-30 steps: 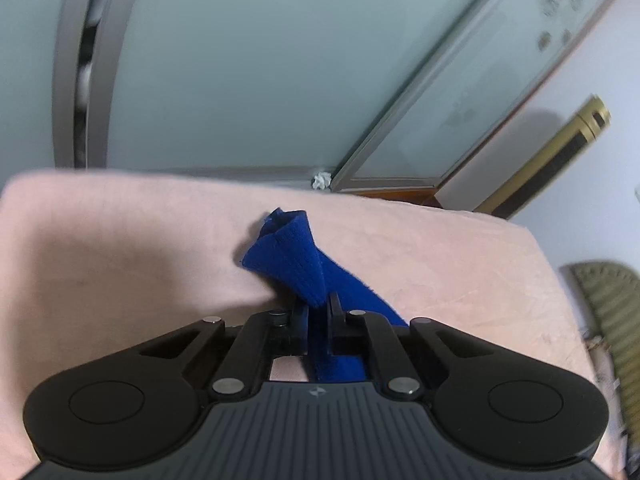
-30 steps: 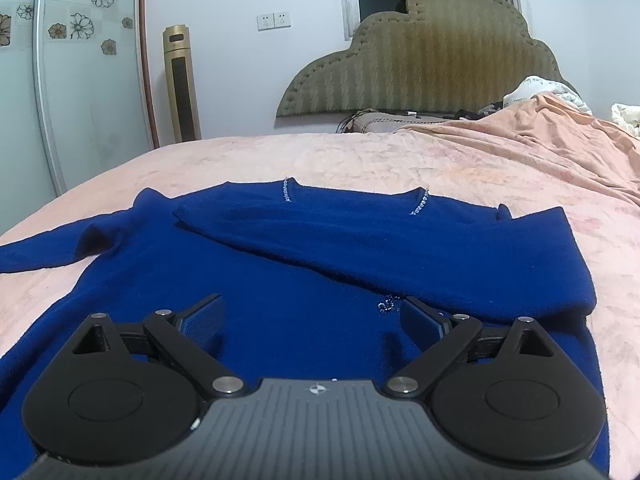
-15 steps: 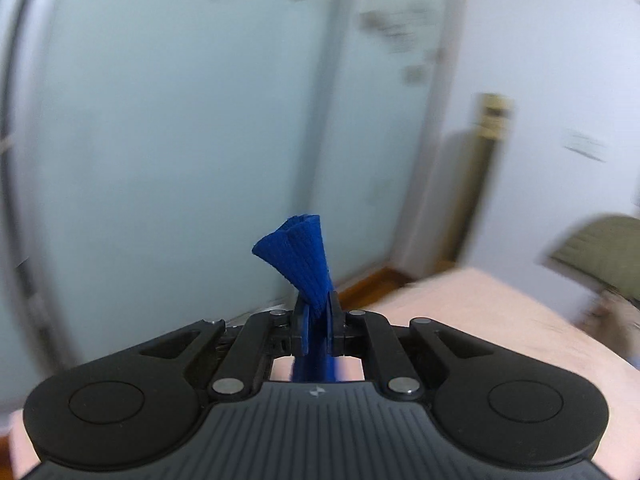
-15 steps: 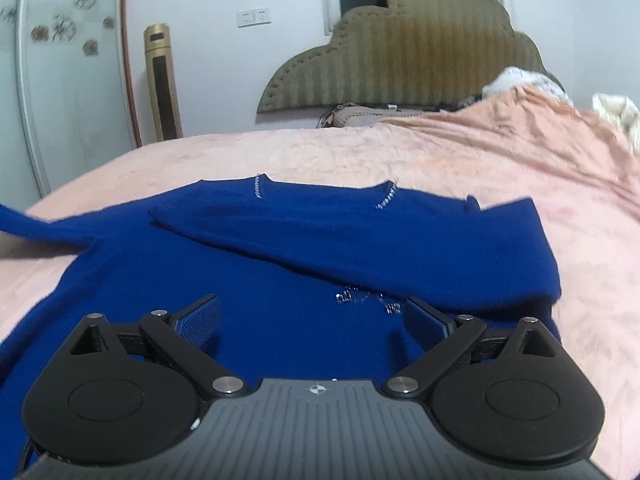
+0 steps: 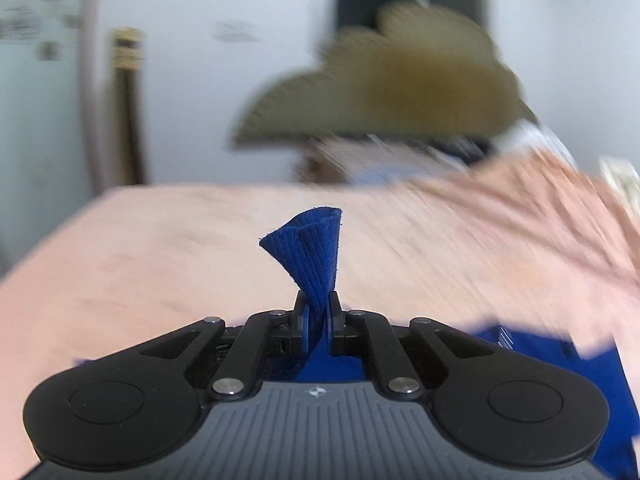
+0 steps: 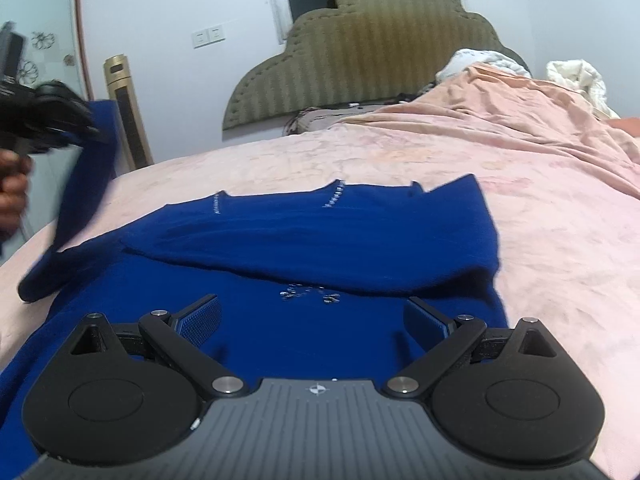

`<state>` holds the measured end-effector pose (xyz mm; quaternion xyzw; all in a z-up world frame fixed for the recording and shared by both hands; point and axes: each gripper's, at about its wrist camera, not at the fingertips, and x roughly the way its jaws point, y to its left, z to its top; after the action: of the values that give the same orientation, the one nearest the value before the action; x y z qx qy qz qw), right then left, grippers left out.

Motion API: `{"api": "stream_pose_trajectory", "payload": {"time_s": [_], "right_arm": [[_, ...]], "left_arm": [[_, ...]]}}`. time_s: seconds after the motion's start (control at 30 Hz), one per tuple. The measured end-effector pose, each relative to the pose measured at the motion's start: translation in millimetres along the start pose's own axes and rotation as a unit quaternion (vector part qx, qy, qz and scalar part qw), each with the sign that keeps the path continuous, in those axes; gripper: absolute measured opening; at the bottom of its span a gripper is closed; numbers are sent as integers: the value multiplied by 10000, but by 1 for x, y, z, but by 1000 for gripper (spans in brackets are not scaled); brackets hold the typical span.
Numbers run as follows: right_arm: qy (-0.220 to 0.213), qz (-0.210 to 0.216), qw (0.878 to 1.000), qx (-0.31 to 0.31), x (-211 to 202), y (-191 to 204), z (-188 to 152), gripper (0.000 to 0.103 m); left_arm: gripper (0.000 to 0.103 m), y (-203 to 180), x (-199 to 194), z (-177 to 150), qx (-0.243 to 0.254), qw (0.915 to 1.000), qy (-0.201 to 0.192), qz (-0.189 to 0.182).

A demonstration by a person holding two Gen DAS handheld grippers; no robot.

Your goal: Fold small clothes

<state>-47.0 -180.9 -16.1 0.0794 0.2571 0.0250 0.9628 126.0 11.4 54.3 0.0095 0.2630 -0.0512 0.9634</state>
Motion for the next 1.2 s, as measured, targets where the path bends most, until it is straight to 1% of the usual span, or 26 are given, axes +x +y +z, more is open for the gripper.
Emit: {"api": "stream_pose_trajectory", "payload": {"time_s": [0.07, 0.1, 0.17, 0.2, 0.23, 0.27, 0.3, 0.33, 0.43, 0.47, 0.53, 0.57, 0.63, 0.7, 0.73, 0.77, 0.8, 0.87, 0.9, 0.97, 1.0, 1.07, 1.1, 1.13, 1.17, 1.2], "right_arm": [[-1, -56, 10000, 35, -2, -4, -1, 99], [5, -86, 10000, 40, -2, -5, -2, 99], [23, -131, 9999, 51, -2, -8, -2, 99], [31, -144, 9999, 56, -2, -9, -2, 99], [41, -154, 9999, 60, -2, -10, -3, 99], [55, -163, 9998, 66, -2, -11, -3, 99], [62, -165, 9998, 71, -1, -11, -3, 99], [61, -164, 9998, 62, -2, -11, -3, 99], [39, -218, 9997, -46, 0, -10, 2, 99], [38, -227, 9997, -63, 2, -11, 5, 99], [1, -111, 9999, 27, 5, -12, 16, 98], [-42, 36, 9999, 122, 7, -15, 24, 98], [-48, 518, 9980, 367, 16, -18, 42, 97], [168, 1142, 9910, 675, 37, -19, 61, 96], [311, 1399, 9862, 826, 49, -18, 67, 94], [508, 1670, 9796, 1000, 66, -16, 73, 92], [693, 1820, 9741, 1149, 83, -14, 77, 90], [1045, 1914, 9659, 1394, 113, -8, 81, 77], [1163, 1978, 9618, 1491, 125, -6, 82, 75], [1363, 2131, 9504, 1810, 146, -1, 82, 63], [1484, 2183, 9433, 2011, 156, 0, 81, 60], [1572, 2220, 9365, 2211, 170, 4, 79, 43], [1592, 2137, 9380, 2219, 176, 7, 78, 37], [1590, 2011, 9418, 2177, 178, 11, 77, 20], [1557, 1855, 9470, 2112, 180, 14, 78, 9], [1502, 1726, 9512, 2072, 179, 17, 77, 9]], "left_arm": [[8, -18, 15, -17, 268, 9986, 394, -211], [8, -28, 23, -25, 427, 9963, 666, -320], [17, -37, 38, -39, 621, 9908, 1096, -499], [30, -39, 44, -43, 707, 9872, 1269, -657], [51, -42, 45, -49, 776, 9835, 1410, -830], [64, -45, 43, -53, 830, 9815, 1450, -934], [83, -45, 40, -50, 899, 9812, 1366, -1021], [87, -45, 34, -51, 976, 9820, 1224, -1057], [87, -35, 16, -44, 1150, 9837, 898, -1051], [87, -26, 9, -42, 1087, 9851, 874, -1007], [88, -8, 3, -36, 802, 9898, 889, -777], [88, 1, -1, -36, 666, 9918, 903, -610], [88, 19, -6, -40, 497, 9946, 903, -140], [88, 34, -12, -46, 444, 9947, 871, 328], [88, 40, -16, -50, 391, 9945, 847, 476], [88, 46, -20, -54, 322, 9946, 825, 531], [88, 50, -25, -58, 257, 9949, 823, 518], [88, 56, -32, -65, 170, 9952, 849, 447], [88, 57, -33, -70, 180, 9951, 876, 418], [88, 57, -33, -75, 268, 9945, 946, 372], [88, 55, -32, -78, 340, 9939, 983, 364], [88, 53, -28, -82, 440, 9931, 1007, 398], [88, 53, -27, -83, 481, 9928, 1012, 415], [88, 54, -26, -83, 502, 9926, 1019, 424], [88, 54, -25, -84, 519, 9925, 1022, 430], [88, 55, -22, -84, 549, 9921, 1033, 456]]}}
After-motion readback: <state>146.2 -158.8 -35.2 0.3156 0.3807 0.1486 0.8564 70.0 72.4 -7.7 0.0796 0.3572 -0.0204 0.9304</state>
